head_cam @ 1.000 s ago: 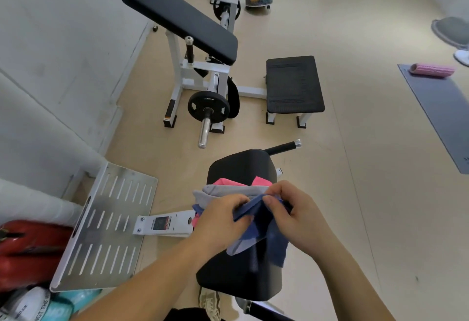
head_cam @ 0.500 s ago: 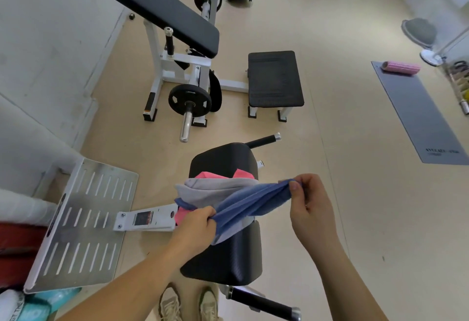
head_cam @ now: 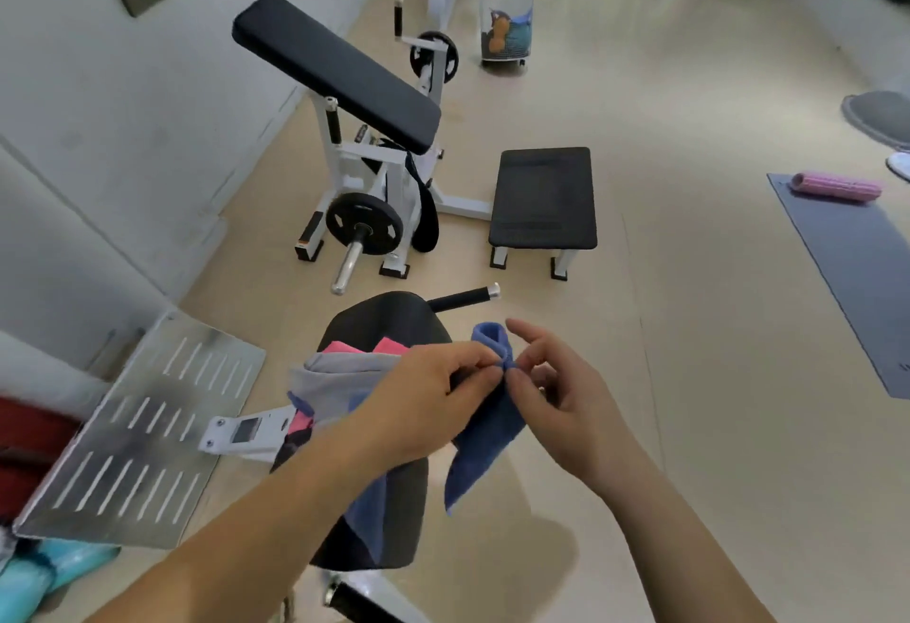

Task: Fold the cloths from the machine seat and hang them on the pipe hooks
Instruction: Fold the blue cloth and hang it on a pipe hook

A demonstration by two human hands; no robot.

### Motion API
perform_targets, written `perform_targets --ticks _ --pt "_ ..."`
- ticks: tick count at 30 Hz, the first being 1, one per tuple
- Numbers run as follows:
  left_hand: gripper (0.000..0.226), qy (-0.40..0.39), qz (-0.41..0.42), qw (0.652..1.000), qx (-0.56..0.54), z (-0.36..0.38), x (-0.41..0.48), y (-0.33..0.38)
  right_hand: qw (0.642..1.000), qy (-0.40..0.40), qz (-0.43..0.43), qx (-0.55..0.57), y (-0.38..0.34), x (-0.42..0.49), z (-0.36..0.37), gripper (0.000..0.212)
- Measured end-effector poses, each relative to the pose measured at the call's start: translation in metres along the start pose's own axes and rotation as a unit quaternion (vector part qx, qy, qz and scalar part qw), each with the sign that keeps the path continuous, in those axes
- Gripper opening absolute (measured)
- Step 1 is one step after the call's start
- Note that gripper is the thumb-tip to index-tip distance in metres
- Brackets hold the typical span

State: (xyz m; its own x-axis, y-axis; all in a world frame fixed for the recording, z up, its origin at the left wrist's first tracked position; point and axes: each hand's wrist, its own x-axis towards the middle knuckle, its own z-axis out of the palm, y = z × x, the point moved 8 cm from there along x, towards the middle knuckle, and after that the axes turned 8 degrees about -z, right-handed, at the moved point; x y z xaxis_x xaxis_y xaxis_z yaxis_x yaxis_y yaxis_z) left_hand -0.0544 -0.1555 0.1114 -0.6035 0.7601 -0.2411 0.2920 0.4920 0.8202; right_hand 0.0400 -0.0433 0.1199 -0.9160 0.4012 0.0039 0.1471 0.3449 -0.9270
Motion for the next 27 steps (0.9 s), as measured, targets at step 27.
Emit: perform_targets --ticks 27 --pt "0.023 0.209 -0.335 0.914 -0.096 -0.003 0.064 -0.074 0.994 0.045 -0.089 -0.048 0.019 0.226 -0.123 0.007"
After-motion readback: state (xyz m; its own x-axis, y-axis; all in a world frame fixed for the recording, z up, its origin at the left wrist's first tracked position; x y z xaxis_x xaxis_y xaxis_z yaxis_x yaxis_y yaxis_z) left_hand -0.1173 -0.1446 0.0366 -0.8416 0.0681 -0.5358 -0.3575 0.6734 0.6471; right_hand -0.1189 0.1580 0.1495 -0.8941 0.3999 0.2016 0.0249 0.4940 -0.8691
